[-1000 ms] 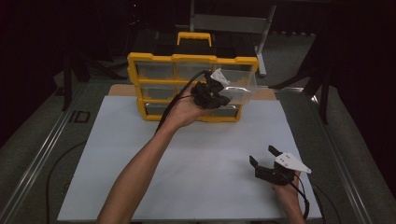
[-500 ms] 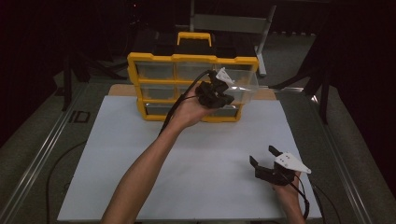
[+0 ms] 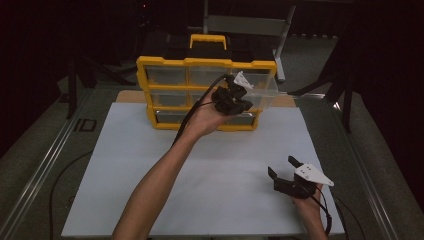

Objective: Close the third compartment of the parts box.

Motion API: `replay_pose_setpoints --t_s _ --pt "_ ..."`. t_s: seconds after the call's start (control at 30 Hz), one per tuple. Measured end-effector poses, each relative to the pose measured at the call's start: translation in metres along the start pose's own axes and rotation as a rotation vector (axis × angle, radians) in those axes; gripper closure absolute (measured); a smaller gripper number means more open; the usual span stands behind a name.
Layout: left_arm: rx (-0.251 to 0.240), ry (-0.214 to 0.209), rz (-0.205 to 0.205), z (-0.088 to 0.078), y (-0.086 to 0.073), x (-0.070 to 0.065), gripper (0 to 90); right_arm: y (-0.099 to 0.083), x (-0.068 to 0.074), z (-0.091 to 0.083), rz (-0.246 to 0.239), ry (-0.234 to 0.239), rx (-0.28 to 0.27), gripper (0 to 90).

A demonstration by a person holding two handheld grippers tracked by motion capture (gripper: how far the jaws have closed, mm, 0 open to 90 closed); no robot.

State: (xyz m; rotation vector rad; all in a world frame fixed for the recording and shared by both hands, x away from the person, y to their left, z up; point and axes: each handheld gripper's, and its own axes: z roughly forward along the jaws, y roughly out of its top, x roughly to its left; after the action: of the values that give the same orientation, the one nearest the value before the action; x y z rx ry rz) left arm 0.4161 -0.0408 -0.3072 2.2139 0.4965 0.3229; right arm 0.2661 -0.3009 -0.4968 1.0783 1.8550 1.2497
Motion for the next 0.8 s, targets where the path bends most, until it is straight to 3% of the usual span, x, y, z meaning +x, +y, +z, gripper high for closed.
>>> replay_pose_setpoints --t_s 0.8 --pt "-0.013 0.040 -0.039 0.0061 0.0051 0.0103 90.0 0.0000 0.0009 0.0003 -0.005 0.000 0.001 14.6"
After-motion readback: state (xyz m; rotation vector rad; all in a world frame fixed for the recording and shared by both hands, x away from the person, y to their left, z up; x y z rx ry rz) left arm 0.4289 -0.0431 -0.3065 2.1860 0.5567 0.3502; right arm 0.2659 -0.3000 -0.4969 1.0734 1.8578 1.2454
